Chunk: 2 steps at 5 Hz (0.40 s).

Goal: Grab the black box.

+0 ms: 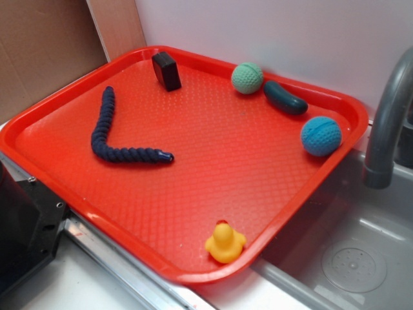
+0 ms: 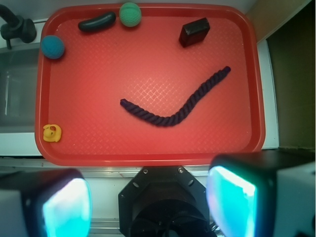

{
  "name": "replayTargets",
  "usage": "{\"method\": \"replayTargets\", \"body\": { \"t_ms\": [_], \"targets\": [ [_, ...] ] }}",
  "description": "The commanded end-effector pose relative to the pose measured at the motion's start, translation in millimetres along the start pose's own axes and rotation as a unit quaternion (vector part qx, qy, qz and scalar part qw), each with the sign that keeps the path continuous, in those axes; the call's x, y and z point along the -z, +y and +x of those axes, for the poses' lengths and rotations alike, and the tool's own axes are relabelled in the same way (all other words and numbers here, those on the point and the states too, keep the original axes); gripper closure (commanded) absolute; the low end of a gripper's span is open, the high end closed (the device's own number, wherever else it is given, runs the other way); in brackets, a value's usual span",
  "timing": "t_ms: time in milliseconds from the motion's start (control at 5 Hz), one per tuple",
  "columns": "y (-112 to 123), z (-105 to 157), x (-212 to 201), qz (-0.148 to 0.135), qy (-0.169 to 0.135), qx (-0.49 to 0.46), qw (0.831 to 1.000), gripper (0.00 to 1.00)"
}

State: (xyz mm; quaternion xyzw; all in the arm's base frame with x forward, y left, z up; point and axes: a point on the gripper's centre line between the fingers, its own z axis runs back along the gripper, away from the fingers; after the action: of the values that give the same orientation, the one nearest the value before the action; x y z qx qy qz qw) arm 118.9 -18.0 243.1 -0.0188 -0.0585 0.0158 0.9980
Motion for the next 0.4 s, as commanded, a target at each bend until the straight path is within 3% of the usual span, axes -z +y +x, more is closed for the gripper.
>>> {"method": "replayTargets", "body": {
  "t_ms": [0, 200],
  "targets": [
    [0, 0, 0, 0.0, 0.0, 0.0, 1.0, 0.0],
    [28, 28, 46, -0.021, 0.0, -0.128, 0.992, 0.0]
  ]
}}
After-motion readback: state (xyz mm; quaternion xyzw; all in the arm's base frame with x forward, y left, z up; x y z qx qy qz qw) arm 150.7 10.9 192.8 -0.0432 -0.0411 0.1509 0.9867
